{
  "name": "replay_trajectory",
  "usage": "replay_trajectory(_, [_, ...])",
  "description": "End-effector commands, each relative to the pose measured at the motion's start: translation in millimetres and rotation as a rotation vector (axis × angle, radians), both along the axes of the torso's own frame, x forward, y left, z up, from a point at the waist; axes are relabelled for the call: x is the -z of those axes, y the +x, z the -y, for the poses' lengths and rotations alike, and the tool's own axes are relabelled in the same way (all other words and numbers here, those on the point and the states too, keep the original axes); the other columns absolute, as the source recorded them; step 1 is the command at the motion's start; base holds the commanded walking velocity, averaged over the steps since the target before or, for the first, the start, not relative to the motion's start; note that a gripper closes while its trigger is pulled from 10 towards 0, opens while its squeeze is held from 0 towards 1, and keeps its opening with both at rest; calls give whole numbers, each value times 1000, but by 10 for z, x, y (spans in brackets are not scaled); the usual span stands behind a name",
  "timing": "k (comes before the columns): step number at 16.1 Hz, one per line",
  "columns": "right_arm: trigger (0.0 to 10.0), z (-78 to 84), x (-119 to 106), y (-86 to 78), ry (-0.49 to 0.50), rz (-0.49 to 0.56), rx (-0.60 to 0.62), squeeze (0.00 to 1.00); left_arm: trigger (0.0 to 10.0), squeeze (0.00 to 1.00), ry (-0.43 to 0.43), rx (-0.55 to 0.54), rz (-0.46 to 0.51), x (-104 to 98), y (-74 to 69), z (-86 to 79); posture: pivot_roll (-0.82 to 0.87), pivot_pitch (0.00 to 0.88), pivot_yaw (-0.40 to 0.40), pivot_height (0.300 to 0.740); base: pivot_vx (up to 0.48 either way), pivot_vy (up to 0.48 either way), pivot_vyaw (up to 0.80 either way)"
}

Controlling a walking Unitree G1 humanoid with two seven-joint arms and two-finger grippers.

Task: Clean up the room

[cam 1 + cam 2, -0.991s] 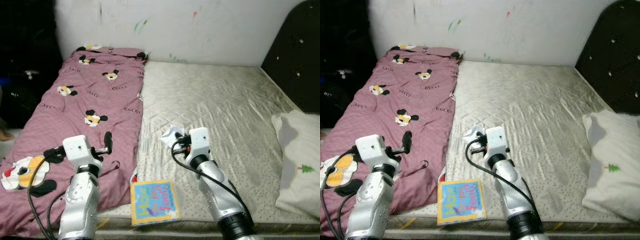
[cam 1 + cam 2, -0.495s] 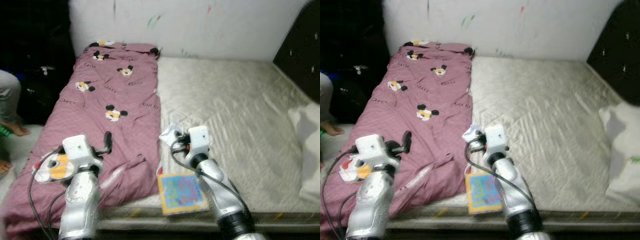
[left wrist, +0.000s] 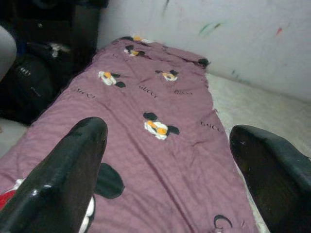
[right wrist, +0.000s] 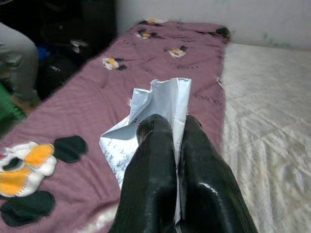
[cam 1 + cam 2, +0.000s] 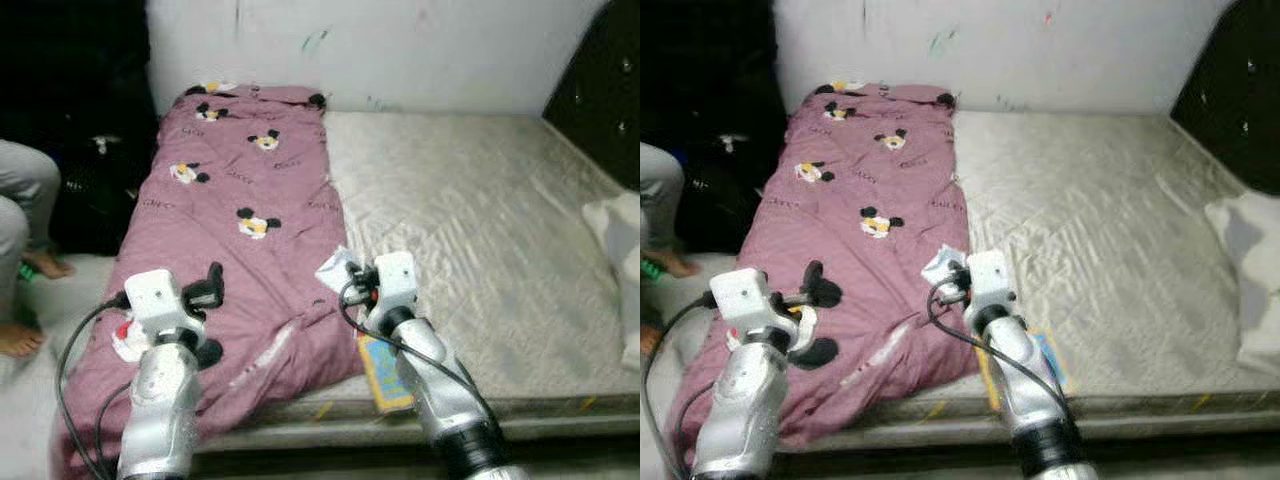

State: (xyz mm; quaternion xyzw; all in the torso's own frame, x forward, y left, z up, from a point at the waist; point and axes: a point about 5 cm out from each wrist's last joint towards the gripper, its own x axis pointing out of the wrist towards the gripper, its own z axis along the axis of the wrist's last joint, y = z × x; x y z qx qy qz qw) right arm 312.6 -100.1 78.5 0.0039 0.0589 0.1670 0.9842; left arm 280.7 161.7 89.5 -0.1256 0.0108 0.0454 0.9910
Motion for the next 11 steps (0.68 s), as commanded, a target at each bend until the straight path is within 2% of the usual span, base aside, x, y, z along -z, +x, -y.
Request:
replay_trajectory(1, [10000,-8,-27,20,9,8,6,0,10000,0,12,-6,-10,9,-4,-18,13,11,-46,740,0,480,0])
replay_trajectory(7, [10000,-16,-45,36,4,18,5,0,10000,0,14,-19,-12,4,17,-35,10,9,-45,740,0,480,0])
replay_trajectory(8, [10000,-16,-80,38,-1,42,2,0,10000,0,34,-36,9,-30,-2,-81,5,7,-43,740,0,480,0])
replay_trajectory(11, [10000,2,-196,44,-4,93,-1,0,10000,0,90,-69,26,-87,-58,-241,8,6,-43,740,0,0,0])
